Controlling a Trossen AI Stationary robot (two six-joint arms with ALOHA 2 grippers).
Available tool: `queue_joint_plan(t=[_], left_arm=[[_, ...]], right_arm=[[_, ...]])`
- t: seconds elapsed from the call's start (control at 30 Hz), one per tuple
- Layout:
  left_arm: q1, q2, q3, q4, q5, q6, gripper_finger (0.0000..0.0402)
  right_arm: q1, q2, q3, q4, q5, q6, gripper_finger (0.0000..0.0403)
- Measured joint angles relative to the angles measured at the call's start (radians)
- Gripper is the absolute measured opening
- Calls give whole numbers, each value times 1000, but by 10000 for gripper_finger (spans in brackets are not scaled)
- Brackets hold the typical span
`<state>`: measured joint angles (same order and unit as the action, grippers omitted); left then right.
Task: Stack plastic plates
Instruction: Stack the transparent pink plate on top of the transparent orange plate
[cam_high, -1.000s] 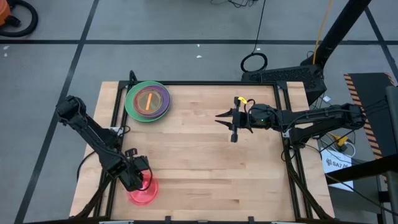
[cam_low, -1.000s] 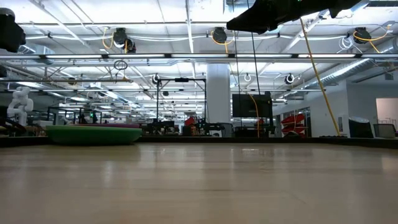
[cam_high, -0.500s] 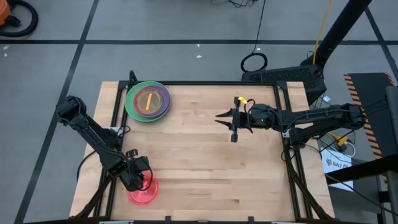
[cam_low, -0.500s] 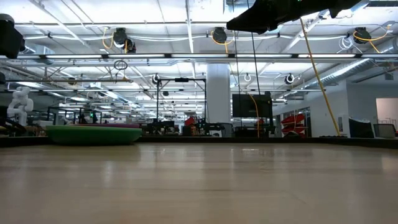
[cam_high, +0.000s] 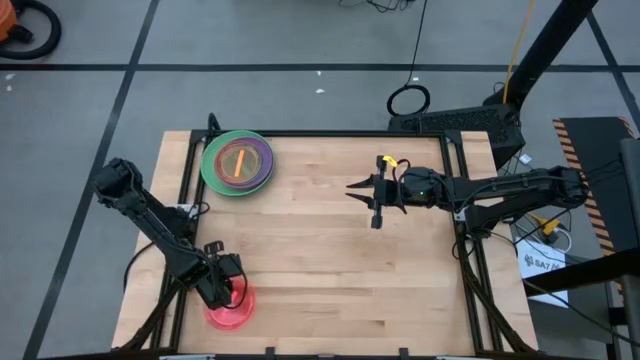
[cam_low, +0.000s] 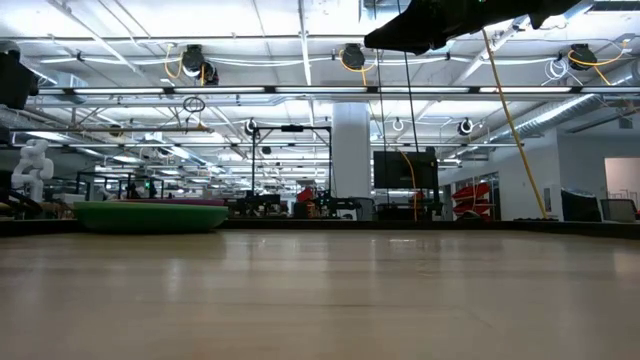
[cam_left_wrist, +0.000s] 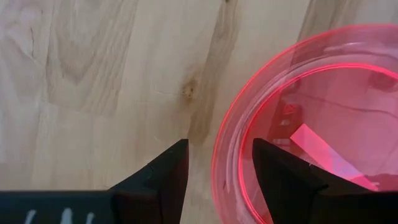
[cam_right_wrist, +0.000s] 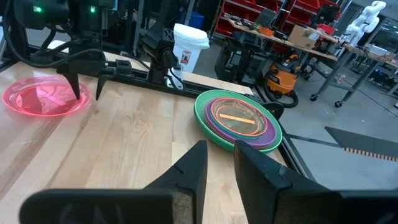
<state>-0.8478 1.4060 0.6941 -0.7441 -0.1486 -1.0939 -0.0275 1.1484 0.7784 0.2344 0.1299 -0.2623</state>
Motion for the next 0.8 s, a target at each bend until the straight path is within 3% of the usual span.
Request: queue_joint_plan(t=[0.8], left_arm=[[-18,68,1,59,46,18,184]], right_arm=[[0,0,0,0,0,0,73]])
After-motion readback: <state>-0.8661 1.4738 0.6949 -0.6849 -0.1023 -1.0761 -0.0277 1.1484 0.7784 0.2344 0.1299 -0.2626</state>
